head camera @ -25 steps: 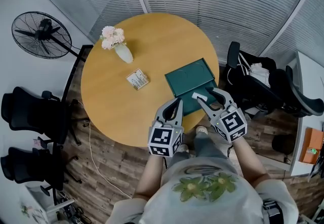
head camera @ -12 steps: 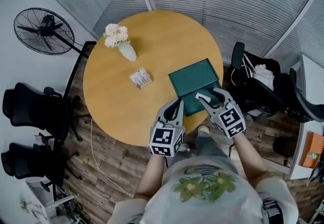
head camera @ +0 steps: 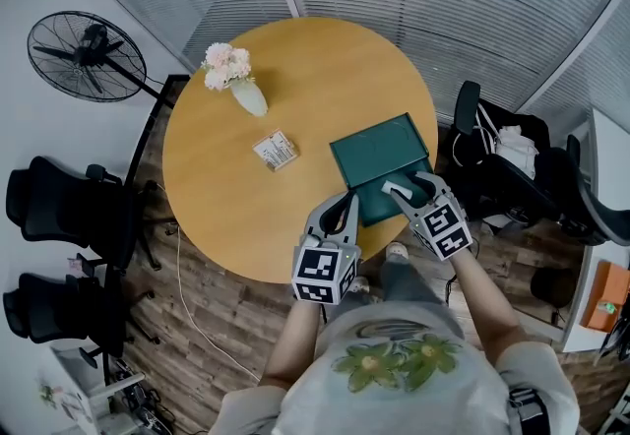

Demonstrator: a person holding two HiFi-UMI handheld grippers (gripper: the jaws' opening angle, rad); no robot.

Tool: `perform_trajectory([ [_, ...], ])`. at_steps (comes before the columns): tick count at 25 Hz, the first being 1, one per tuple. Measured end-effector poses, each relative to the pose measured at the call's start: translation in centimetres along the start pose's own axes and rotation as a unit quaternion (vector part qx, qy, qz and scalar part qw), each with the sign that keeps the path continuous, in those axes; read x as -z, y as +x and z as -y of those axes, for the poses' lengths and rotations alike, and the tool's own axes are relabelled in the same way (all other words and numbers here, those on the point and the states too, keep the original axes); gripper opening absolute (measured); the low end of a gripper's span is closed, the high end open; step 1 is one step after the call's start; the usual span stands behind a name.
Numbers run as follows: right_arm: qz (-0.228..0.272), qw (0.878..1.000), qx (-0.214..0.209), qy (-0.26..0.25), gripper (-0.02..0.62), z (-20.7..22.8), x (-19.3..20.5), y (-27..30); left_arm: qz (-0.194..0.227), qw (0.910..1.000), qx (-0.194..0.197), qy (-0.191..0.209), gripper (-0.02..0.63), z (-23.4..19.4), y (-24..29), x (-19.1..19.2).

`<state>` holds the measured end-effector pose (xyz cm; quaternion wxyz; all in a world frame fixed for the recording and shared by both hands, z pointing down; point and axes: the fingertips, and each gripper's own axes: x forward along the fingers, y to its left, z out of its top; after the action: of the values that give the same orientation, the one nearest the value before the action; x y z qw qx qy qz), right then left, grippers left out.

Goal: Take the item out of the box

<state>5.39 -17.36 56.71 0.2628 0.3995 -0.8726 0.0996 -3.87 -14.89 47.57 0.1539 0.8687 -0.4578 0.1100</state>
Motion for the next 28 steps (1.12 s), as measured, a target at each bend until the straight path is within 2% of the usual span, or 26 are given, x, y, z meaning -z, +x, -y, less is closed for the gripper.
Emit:
perform_trajectory([
  [12, -0.060, 0.998, -0.019, -0.009, 0.184, 0.6, 3.7, 3.0, -0.009, 0.9999, -0.005, -0.008, 0.002, -0.7, 0.9, 0.4],
  [28, -0.145, 0.988, -0.044, -0.022, 0.184, 1.1, 8.8, 6.8, -0.016, 0.9990, -0.030, -0.029, 0.002, -2.6, 1.1, 1.0],
])
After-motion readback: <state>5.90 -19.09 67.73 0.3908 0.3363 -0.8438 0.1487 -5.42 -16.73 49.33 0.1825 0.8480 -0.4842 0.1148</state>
